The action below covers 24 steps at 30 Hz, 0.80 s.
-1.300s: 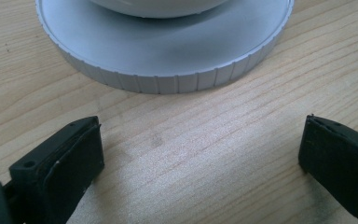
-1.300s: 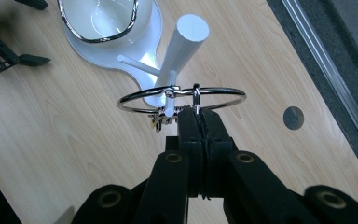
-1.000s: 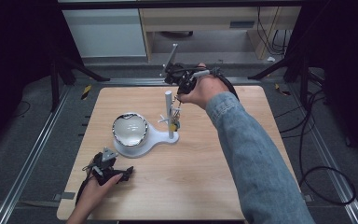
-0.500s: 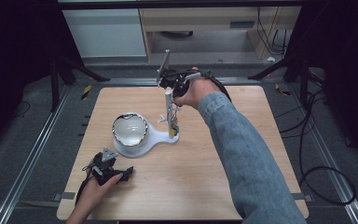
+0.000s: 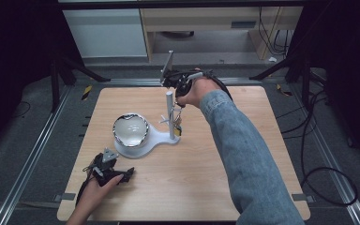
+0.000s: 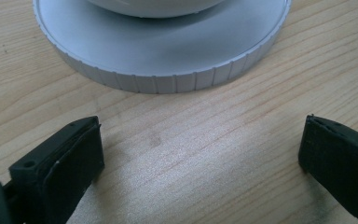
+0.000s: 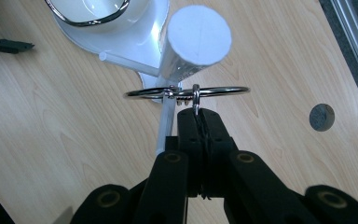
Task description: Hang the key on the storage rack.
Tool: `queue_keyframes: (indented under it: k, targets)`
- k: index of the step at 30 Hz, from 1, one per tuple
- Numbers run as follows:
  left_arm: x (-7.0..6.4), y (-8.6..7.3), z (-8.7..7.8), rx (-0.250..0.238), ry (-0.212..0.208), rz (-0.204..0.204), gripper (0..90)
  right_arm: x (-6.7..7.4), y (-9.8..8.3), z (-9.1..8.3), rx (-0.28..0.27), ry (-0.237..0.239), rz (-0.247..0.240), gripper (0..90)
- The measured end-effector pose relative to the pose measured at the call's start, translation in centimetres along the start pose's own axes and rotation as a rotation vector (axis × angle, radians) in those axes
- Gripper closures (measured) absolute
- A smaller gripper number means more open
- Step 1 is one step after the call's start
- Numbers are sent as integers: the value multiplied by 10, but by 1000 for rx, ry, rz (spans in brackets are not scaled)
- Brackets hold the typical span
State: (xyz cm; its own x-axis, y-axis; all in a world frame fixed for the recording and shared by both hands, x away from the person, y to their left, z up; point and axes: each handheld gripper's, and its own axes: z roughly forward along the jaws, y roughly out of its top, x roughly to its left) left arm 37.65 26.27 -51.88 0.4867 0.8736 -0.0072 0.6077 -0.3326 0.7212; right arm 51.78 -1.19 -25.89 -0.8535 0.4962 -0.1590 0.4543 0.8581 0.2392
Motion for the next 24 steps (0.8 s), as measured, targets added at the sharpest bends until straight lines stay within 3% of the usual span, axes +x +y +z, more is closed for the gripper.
queue_keyframes:
  k: [13,24]
  targets:
    - [0,0,0,2,-2,4,0,-1,2,-2,-38,9,2,868]
    - [0,0,0,2,-3,5,0,-7,-4,-8,-64,-23,22,825]
